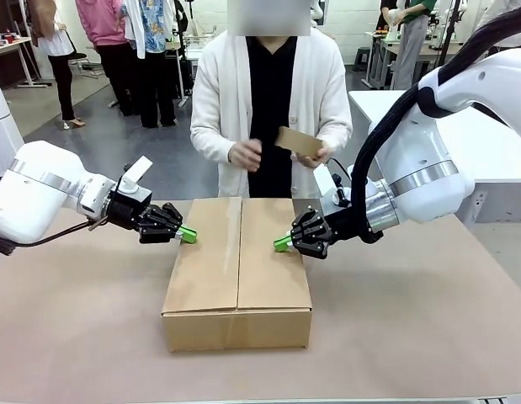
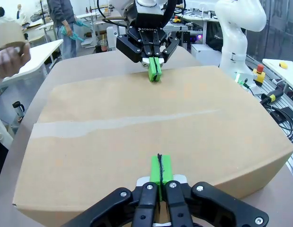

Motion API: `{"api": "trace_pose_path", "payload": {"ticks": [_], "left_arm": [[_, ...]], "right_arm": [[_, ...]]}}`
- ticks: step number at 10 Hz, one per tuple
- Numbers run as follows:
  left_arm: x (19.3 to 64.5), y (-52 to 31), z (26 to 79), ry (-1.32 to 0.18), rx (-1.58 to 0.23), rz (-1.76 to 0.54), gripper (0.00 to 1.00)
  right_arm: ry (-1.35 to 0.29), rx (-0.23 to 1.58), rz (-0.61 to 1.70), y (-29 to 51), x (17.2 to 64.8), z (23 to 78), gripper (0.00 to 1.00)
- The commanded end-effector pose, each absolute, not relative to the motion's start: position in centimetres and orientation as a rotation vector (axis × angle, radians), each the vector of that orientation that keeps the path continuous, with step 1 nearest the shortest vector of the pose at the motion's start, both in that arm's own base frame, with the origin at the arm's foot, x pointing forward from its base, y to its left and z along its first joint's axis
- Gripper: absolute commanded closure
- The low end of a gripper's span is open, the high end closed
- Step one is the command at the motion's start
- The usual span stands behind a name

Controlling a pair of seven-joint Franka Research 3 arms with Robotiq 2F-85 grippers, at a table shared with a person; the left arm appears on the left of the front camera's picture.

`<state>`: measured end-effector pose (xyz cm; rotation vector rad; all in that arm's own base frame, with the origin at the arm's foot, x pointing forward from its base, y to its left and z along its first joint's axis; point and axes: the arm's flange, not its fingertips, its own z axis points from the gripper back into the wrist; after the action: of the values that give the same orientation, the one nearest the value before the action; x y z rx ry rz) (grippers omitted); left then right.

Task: Wrap the clocks to prevent damage.
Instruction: After the human seals the box with tape, release both hands from the side flaps of the Package Box.

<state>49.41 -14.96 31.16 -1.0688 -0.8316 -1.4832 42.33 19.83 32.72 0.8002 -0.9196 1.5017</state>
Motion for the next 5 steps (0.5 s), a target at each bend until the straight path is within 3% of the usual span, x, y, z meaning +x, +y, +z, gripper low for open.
{"api": "trace_pose_path", "payload": {"ticks": [1, 5], "left_arm": [[49.37, -15.01, 30.75, -0.831, -1.063, -1.487, 1.00], [49.37, -15.01, 30.75, -0.831, -1.063, -1.487, 1.00]], "right_arm": [[-0.911, 0.796, 1.497, 19.78, 42.29, 32.25, 0.99], [-0.911, 0.796, 1.497, 19.78, 42.29, 32.25, 0.99]]}}
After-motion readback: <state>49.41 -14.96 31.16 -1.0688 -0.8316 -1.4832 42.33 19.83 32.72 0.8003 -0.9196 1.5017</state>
